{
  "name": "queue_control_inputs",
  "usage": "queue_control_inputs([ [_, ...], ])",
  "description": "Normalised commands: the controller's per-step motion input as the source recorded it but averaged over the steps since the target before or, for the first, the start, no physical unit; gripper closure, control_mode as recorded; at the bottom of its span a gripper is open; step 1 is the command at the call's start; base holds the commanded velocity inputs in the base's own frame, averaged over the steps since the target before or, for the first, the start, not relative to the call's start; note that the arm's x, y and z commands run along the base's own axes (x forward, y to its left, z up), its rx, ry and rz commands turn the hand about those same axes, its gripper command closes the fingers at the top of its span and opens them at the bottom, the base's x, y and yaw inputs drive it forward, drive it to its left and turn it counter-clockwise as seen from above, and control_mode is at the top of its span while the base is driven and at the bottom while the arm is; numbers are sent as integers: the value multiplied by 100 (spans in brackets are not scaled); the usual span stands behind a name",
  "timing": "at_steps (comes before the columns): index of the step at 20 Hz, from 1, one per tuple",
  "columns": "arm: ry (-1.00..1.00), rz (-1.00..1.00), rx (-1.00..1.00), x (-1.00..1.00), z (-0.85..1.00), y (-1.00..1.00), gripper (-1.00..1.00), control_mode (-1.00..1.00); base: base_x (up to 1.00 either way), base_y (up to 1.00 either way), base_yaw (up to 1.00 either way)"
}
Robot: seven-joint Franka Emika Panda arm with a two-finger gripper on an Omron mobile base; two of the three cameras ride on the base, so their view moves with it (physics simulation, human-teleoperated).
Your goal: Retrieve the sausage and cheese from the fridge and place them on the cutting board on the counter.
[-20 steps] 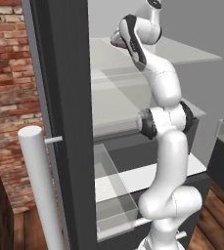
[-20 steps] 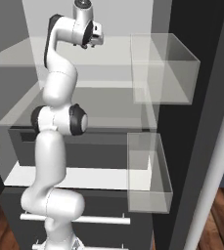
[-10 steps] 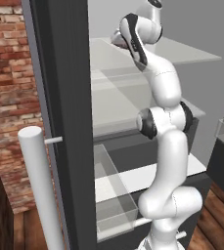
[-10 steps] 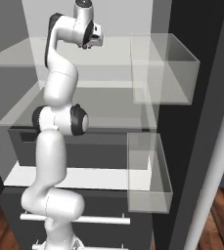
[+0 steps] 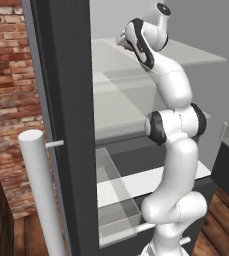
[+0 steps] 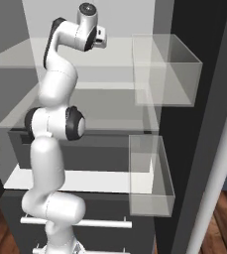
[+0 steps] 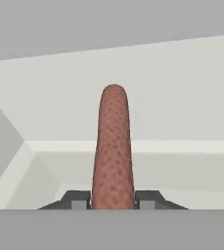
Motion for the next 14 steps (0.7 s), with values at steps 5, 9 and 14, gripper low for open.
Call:
queue_control_inputs([
  [5, -17, -6, 0, -86, 8, 0, 100, -100, 0, 0, 0],
  [9, -1, -5, 0, -100, 18, 0, 100, -100, 0, 0, 0],
  [14, -1, -4, -2, -100, -8, 0, 100, -100, 0, 0, 0],
])
